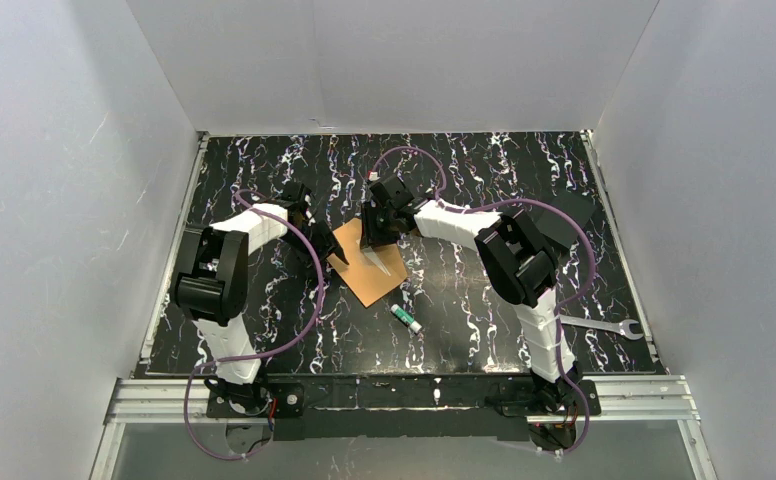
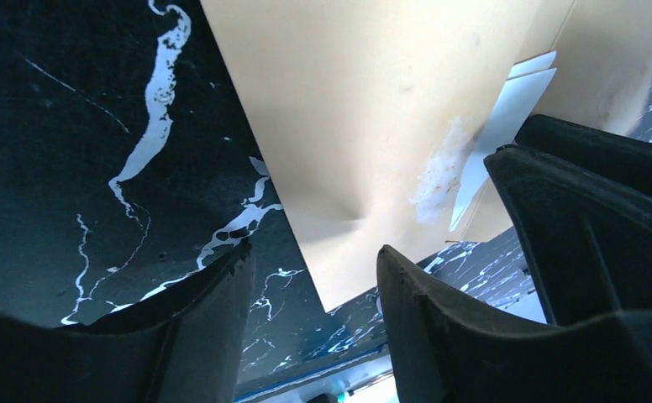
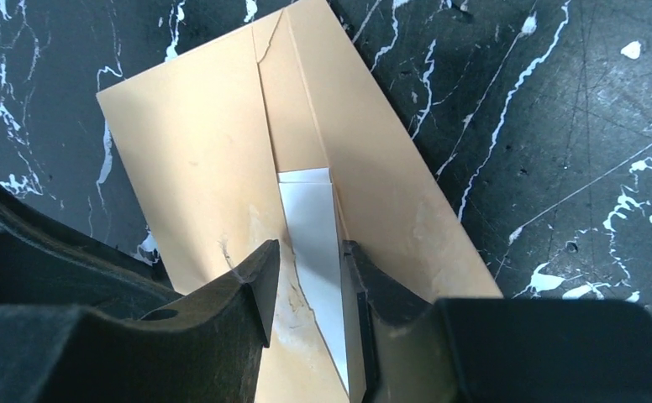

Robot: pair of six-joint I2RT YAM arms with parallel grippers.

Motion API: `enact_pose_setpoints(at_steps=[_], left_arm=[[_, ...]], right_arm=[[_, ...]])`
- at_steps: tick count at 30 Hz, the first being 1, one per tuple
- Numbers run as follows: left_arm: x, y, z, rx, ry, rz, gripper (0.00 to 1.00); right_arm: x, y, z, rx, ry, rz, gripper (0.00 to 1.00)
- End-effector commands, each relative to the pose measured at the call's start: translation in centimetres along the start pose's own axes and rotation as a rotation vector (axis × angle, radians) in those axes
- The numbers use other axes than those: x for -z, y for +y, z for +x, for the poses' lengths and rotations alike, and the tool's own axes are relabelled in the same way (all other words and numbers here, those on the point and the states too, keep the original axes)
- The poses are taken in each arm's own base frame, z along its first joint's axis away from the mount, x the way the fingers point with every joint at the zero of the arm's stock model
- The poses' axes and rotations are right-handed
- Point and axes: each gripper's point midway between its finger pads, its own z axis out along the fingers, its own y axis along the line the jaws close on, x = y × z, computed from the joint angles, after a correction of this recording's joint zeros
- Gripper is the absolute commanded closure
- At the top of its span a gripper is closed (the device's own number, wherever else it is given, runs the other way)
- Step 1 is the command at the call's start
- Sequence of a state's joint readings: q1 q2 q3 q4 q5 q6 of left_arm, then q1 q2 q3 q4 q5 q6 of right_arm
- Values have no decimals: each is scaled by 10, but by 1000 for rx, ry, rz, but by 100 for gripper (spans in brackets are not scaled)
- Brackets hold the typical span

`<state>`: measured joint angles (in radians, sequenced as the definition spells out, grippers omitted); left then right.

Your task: Place the letter into the envelope and seal it

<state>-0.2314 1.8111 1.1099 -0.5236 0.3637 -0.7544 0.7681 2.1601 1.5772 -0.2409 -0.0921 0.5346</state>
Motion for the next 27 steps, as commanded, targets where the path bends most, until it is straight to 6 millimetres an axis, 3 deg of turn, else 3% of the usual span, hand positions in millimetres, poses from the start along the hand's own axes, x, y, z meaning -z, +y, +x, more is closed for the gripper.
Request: enact_pose_setpoints(at_steps=[1, 9, 14, 20, 22, 27], left_arm=[[-9, 2, 1, 19, 20, 4, 50], [-20, -7, -4, 19, 49, 35, 72], [-20, -9, -12, -1, 33, 21, 74], [-17, -3, -12, -27, 18, -8, 71], [-15, -2, -13, -35, 11, -13, 70], [-15, -2, -13, -39, 14, -16, 68]], right_arm=[[-1, 5, -7, 15, -7, -2, 58], [0, 21, 8, -28, 35, -107, 74], [-1, 22, 10, -49, 45, -119, 76], [19, 21, -25, -39, -40, -68, 57], [27, 19, -37, -27, -70, -58, 55], [20, 7, -28, -15, -31, -17, 56]])
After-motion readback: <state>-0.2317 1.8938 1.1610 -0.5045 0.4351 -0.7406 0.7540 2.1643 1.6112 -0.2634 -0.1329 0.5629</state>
